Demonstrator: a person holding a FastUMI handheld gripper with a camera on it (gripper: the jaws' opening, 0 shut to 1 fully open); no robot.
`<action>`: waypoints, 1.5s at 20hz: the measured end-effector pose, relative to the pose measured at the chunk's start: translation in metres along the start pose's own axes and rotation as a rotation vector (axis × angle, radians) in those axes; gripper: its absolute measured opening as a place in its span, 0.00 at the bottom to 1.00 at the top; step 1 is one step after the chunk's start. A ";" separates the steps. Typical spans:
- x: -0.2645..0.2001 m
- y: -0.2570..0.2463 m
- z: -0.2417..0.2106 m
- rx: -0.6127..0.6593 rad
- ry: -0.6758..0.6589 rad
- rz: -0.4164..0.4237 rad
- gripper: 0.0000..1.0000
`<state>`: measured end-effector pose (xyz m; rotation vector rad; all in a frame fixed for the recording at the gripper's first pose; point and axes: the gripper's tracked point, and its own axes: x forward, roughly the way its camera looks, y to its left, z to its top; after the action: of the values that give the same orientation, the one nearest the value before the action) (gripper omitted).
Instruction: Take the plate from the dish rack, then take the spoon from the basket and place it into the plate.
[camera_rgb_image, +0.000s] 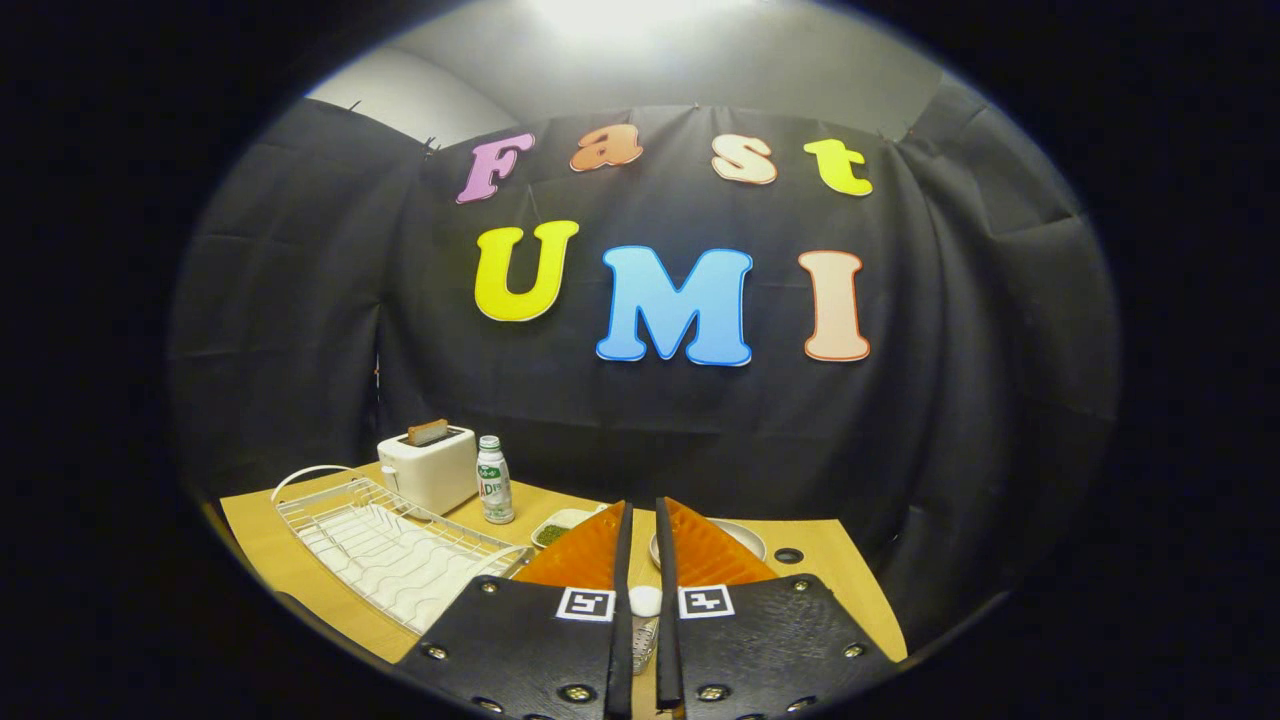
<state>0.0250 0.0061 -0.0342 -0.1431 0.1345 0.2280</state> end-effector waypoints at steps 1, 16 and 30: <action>-0.005 0.004 0.004 -0.002 0.003 0.000 0.09; -0.078 0.041 -0.012 0.011 0.102 -0.042 0.09; -0.076 0.081 -0.074 0.054 0.253 0.037 0.09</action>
<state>-0.0762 0.0564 -0.1055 -0.1152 0.3951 0.2427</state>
